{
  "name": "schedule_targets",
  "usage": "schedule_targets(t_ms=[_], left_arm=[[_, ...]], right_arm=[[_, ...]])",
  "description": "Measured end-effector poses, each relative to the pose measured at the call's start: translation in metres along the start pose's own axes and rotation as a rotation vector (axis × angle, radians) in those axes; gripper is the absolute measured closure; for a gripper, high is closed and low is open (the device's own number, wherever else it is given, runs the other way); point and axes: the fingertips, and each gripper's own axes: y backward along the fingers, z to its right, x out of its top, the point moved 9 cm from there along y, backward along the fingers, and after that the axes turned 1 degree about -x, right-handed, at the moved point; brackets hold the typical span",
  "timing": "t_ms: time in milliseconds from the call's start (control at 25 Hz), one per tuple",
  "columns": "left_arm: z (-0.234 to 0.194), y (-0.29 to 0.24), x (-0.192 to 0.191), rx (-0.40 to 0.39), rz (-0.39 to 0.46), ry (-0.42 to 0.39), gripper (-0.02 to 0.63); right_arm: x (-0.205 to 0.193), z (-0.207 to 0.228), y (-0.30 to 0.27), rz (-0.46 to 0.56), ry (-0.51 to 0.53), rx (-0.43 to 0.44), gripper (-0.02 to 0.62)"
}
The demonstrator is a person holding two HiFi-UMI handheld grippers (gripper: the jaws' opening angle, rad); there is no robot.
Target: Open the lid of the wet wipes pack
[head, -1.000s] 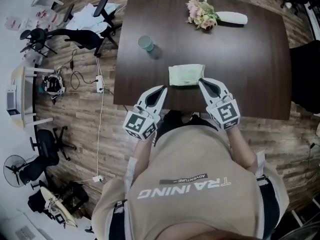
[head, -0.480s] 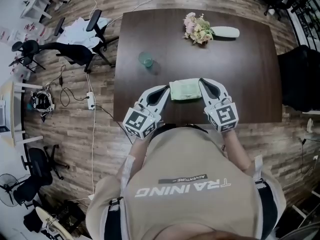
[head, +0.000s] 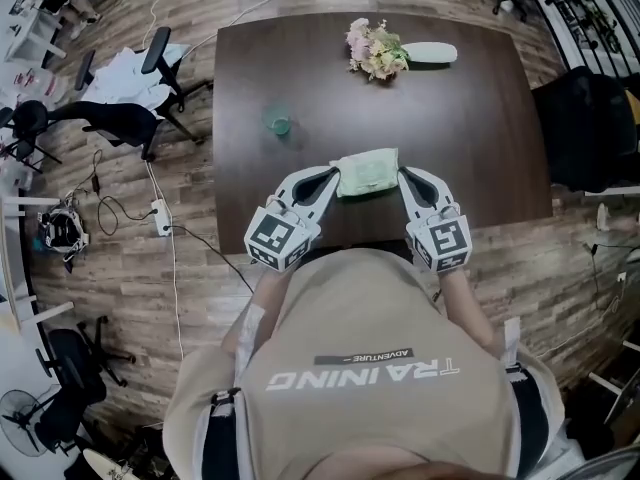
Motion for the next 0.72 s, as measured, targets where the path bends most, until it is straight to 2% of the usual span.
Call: schedule_targets(t_ms=[80, 240, 440, 560, 720], left_arm=[[-0.004, 0.000, -0.002, -0.014, -0.006, -0.009, 0.597], [-0.007, 0.005, -0.019, -0.005, -0.056, 0.037, 0.597], [-0.005, -0.002, -0.013, 0.018, -0.073, 0.022, 0.597], [0.000, -0.011, 0.000, 0.010, -0.069, -0.016, 0.597], [0.005, -0.027, 0.011, -0.002, -0.093, -0.089, 0.597]], right_arm=[[0.001, -0.001, -0.003, 0.001, 0.000, -0.019, 0.580], [0.002, -0.010, -0.005, -0.001, -0.016, -0.012, 0.580], [0.009, -0.004, -0.010, 0.014, 0.012, 0.010, 0.580], [0.013, 0.009, -0.008, 0.036, 0.005, -0.001, 0.580], [0.009, 0.020, -0.013, 0.043, -0.055, 0.016, 0.580]])
